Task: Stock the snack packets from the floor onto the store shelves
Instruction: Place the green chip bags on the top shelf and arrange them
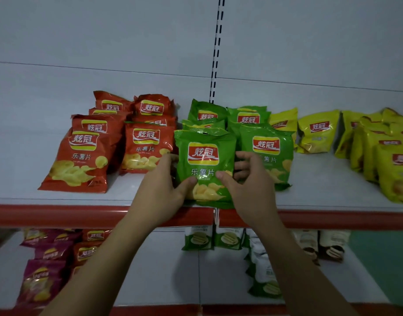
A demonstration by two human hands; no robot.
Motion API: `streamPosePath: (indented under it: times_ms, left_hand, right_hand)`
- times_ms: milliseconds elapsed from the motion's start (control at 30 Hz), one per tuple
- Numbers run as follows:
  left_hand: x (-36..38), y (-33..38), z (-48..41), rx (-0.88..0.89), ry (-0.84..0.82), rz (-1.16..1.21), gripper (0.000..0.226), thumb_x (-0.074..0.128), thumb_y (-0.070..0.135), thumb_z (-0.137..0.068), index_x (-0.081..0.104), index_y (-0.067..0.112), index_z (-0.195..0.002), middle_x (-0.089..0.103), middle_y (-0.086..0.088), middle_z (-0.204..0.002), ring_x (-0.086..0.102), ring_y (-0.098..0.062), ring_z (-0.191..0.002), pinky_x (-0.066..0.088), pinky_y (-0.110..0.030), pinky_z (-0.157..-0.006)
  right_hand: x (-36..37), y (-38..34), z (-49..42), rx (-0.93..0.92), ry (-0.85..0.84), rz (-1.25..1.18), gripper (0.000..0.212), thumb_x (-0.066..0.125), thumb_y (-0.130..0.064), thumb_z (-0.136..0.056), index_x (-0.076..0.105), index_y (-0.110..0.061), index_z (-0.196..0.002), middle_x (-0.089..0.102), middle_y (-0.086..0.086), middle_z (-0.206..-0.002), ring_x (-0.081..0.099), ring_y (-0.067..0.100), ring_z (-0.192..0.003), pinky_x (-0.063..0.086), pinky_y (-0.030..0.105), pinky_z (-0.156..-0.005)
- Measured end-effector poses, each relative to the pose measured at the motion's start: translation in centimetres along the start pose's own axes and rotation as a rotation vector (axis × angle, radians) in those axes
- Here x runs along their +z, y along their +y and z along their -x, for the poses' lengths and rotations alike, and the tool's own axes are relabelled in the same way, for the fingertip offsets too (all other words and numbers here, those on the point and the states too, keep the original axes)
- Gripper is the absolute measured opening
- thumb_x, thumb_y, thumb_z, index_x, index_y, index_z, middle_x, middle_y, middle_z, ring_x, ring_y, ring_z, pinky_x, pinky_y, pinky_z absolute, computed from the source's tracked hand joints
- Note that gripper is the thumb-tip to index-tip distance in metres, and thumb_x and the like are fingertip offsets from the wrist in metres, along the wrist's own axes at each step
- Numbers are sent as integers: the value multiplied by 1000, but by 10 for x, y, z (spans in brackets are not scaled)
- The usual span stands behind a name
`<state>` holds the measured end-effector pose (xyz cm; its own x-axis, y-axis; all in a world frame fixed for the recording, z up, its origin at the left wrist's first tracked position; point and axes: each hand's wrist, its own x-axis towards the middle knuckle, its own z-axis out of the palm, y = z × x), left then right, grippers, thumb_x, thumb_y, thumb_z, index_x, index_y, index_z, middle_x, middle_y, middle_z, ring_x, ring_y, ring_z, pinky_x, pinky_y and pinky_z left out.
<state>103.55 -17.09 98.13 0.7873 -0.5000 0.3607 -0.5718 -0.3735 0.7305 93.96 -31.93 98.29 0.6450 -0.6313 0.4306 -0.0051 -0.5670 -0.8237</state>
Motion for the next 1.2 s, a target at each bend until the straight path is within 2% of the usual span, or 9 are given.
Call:
streamPosePath:
  times_ms: [67, 167, 233, 400, 533, 667, 833, 1067, 1200]
  left_hand:
    - [0, -2, 0, 2, 2, 7, 60, 74, 34, -87, 43, 18, -136, 62, 8, -108, 62, -14, -95, 52, -33, -81]
    - [0, -6, 3, 1, 33, 19, 75, 78, 38, -82, 36, 20, -142, 60, 4, -126, 58, -14, -110, 45, -28, -87]
    - [-1, -6, 9, 25, 91, 19, 83, 80, 40, -79, 34, 19, -146, 54, 3, -134, 51, -15, -122, 42, -29, -95]
    - [2, -10, 42, 228, 266, -64, 66, 70, 44, -83, 47, 13, -136, 51, -4, -131, 42, -18, -124, 38, -35, -103]
    - [14, -28, 82, 293, 251, -17, 46, 63, 37, -88, 56, 12, -126, 52, -3, -124, 38, -10, -117, 31, -19, -102]
    - [33, -53, 122, 231, 91, 56, 41, 56, 42, -91, 59, 17, -123, 51, 5, -121, 39, -7, -116, 28, -9, -101]
    - [53, -85, 155, -12, -129, 105, 42, 66, 40, -90, 54, 25, -128, 43, 17, -118, 42, -7, -117, 41, -26, -93]
    - [88, -103, 181, -44, -368, 20, 49, 76, 27, -87, 57, 13, -130, 57, -2, -124, 46, -9, -116, 39, -23, -92]
    - [109, -86, 198, -112, -551, 12, 56, 67, 37, -92, 45, 23, -142, 47, 0, -143, 40, -15, -134, 35, -28, -108]
  right_hand:
    - [2, -2, 3, 12, 17, 16, 57, 76, -31, -81, 47, -21, -129, 52, -18, -96, 53, -3, -82, 46, 6, -63]
    - [0, -5, 10, 29, 71, 29, 63, 76, -38, -79, 46, -25, -132, 57, -11, -109, 57, 4, -96, 52, 24, -82]
    - [-5, -9, 19, 23, 153, 50, 62, 76, -41, -79, 48, -27, -132, 56, -11, -115, 55, 5, -103, 48, 26, -88]
    - [-3, -4, 66, -128, 352, 16, 43, 76, -31, -81, 56, -26, -120, 61, -10, -107, 59, 4, -102, 53, 30, -85]
    - [6, 12, 113, -137, 292, 62, 43, 69, -37, -83, 53, -31, -122, 56, -24, -110, 56, -6, -103, 46, 10, -84]
    - [9, 39, 152, 1, 189, 123, 44, 72, -32, -84, 52, -33, -123, 53, -28, -116, 52, -12, -107, 42, 4, -86]
    - [10, 73, 203, 257, 37, 222, 55, 73, -29, -82, 50, -30, -132, 54, -19, -122, 51, 0, -113, 43, 16, -93]
    - [1, 98, 232, 463, -3, 242, 64, 72, -33, -83, 40, -33, -139, 48, -15, -133, 45, 5, -123, 41, 28, -103]
    - [-14, 109, 247, 555, 17, 244, 66, 70, -36, -85, 39, -27, -143, 46, -7, -143, 42, 10, -129, 38, 30, -109]
